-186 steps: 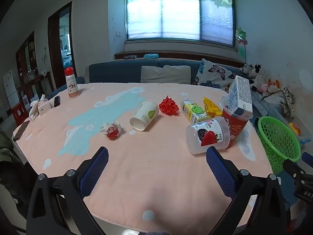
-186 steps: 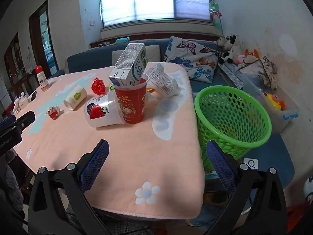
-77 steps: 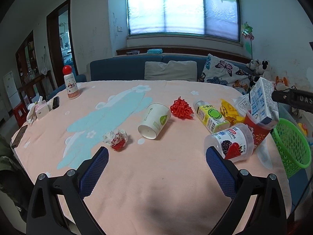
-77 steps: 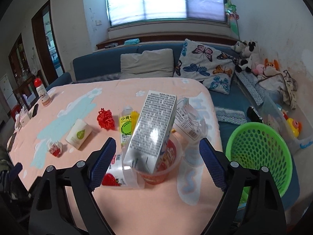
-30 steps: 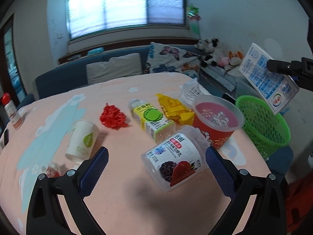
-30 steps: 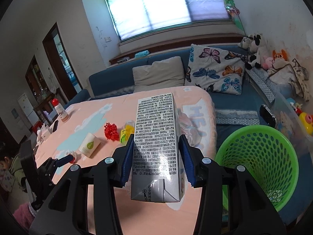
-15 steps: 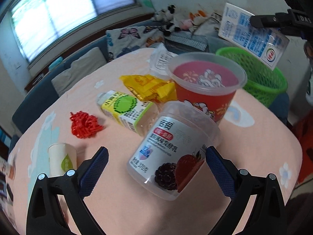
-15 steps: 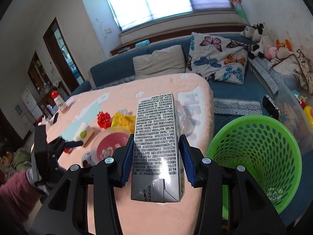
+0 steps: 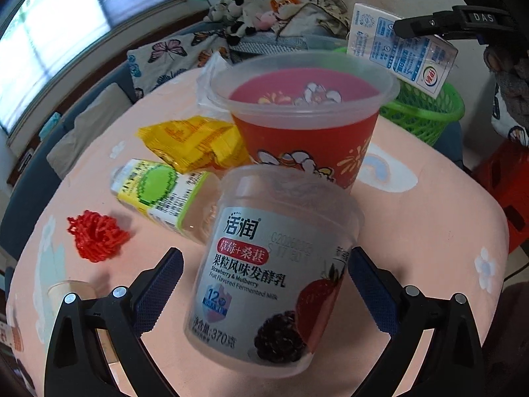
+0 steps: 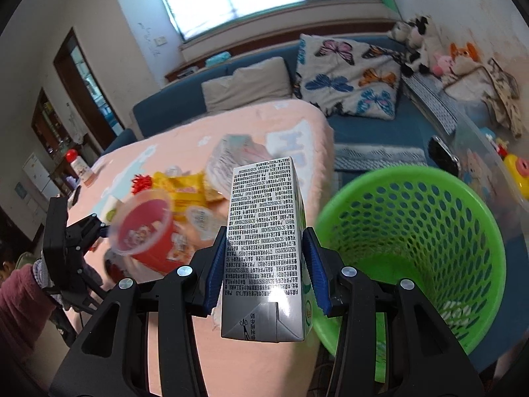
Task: Collect trash
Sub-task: 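Carry the carton to the green basket with the right tool while the left tool grasps the clear yogurt tub, then open the right tool to drop the carton into the green basket, then carry the clear yogurt tub over the basket and release it with the left tool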
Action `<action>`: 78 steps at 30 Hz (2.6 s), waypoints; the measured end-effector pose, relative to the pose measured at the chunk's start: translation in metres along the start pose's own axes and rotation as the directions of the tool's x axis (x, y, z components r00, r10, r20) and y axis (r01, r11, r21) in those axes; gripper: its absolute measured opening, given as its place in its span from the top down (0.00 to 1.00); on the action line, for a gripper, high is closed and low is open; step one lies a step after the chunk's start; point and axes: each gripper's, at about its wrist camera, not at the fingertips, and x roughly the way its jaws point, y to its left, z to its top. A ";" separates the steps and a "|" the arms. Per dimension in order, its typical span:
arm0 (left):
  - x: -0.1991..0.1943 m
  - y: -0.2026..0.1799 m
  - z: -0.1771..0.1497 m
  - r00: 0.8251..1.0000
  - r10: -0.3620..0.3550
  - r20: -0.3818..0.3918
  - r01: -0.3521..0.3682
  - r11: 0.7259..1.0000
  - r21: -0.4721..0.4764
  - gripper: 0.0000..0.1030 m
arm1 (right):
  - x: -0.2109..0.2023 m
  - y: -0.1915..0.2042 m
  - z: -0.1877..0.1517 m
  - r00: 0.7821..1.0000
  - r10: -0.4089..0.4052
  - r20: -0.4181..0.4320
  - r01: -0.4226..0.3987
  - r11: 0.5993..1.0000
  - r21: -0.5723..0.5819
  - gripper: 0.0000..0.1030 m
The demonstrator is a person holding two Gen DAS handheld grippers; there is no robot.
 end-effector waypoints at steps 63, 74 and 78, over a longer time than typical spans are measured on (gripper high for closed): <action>-0.080 -0.088 0.053 0.969 -0.033 0.246 0.115 0.938 -0.327 0.24 | -0.041 -0.071 -0.046 0.969 -0.244 0.037 0.240 0.968 0.073 0.39; -0.058 -0.103 0.086 0.966 -0.077 0.245 0.154 0.938 -0.310 0.24 | -0.063 -0.067 -0.051 0.959 -0.268 0.088 0.264 0.963 0.055 0.32; -0.042 -0.107 0.106 0.967 -0.099 0.236 0.174 0.931 -0.321 0.24 | -0.072 -0.066 -0.054 0.952 -0.286 0.104 0.282 0.958 0.054 0.32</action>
